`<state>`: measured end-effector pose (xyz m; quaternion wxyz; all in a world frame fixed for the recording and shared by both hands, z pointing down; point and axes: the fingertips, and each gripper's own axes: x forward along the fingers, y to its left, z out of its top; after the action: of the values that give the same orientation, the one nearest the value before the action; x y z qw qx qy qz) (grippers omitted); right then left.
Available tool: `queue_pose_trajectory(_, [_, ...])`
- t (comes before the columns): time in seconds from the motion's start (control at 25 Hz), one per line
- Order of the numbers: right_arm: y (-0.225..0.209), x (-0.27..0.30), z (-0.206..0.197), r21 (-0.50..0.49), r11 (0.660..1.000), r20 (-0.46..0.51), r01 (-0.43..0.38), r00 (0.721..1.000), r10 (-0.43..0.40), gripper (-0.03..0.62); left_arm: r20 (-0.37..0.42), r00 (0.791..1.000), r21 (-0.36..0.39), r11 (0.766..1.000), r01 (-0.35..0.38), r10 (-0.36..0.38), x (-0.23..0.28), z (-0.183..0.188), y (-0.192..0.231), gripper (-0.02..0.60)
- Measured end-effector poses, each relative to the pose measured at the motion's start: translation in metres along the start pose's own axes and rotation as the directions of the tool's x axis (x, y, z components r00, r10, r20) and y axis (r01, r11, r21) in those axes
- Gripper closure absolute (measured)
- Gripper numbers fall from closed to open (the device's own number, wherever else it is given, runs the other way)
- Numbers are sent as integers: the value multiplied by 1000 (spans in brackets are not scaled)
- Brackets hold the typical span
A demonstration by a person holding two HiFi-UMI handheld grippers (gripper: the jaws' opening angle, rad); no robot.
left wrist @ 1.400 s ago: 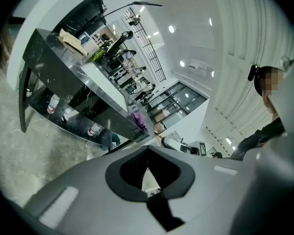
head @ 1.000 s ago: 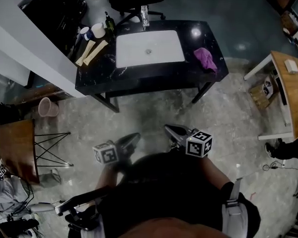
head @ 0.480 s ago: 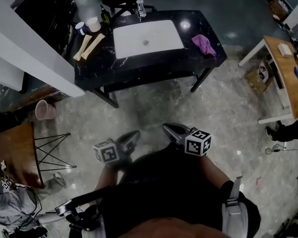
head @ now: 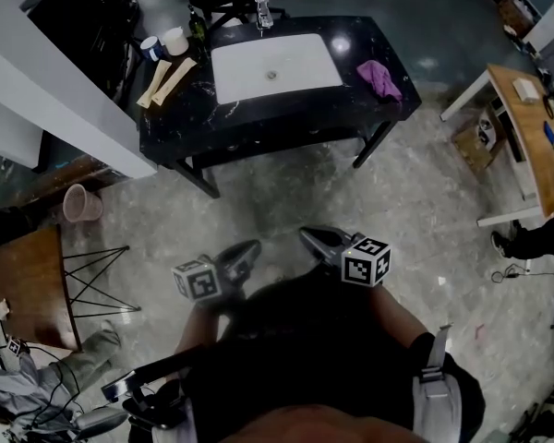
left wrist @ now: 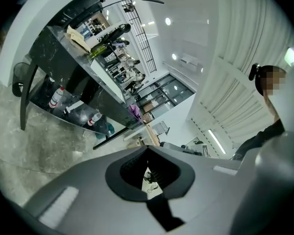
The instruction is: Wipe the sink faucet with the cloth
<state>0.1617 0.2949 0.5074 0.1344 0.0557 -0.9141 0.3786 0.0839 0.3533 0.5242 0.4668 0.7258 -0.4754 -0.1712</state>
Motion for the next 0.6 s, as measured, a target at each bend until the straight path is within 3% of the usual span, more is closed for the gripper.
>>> queue_pose_trajectory(0.6, [1,4,3,-46,999,-19,6,1000,-7,585,6,1000,8,1000,-3,3,0,4,-1,581])
